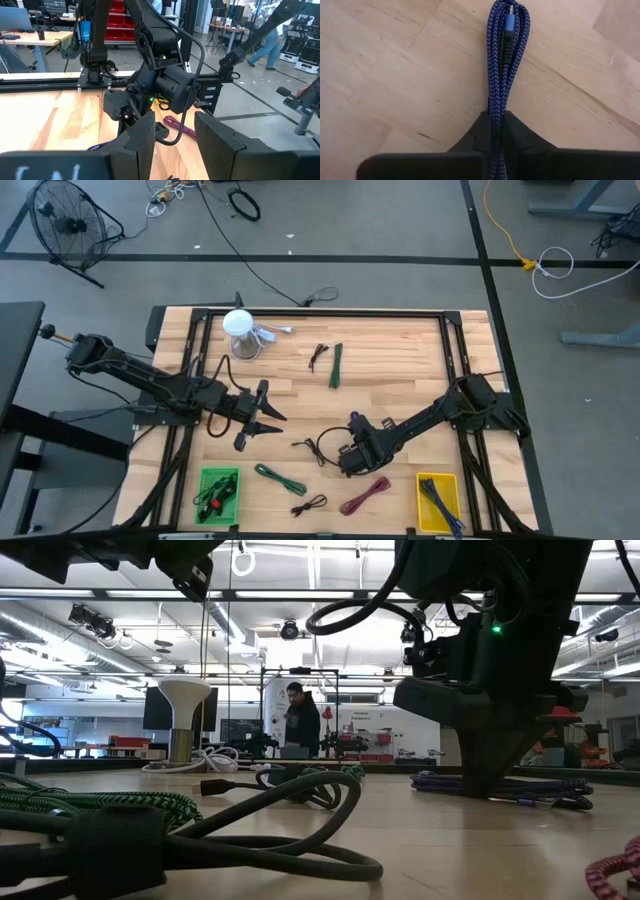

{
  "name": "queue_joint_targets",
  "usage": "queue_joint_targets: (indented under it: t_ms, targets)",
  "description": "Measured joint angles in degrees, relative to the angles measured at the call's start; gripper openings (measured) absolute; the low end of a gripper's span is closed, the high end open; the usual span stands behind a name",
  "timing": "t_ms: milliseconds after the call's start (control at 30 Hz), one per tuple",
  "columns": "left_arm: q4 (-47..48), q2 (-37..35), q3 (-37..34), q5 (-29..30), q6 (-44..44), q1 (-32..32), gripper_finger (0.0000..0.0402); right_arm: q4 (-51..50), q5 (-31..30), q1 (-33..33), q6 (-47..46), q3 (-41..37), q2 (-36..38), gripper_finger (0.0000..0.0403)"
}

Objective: Pick & Place USB Port
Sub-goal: Put the black violet charger cable into the yellow bin

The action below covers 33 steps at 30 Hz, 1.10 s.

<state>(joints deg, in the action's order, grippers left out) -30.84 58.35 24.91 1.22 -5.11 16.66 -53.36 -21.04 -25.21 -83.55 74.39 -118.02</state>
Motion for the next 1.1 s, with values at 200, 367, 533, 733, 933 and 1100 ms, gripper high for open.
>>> queue_joint_targets:
  t_ms: [200, 367, 533, 733, 933, 1100]
  targets:
    - [0.38, 0.02, 0.0, 0.01, 0.04, 0.03, 0.0142, -2.44, 2.06, 0.35, 4.74, -0.12, 2.37, 0.0011]
    - [0.68, 0.02, 0.0, -0.01, 0.14, 0.03, 0.0142, -7.85, 2.9, 0.07, 4.98, 0.61, 8.24, 0.001]
    - [0.75, 0.02, 0.0, -0.01, -0.1, 0.09, 0.0142, -12.24, 5.21, -0.93, 6.5, 0.45, 14.23, 0.001]
    - [0.75, 0.02, 0.0, -0.01, -0.13, 0.09, 0.0142, -11.81, 9.14, -5.32, 8.08, 0.52, 22.07, 0.001]
    - [0.75, 0.02, 0.0, 0.01, -0.25, 0.09, 0.0142, -11.94, 17.35, -11.36, 7.08, 0.55, 28.31, 0.001]
    - [0.75, 0.02, 0.0, -0.01, -0.26, 0.09, 0.0142, -12.12, 26.44, -16.34, 1.36, 0.55, 30.79, 0.001]
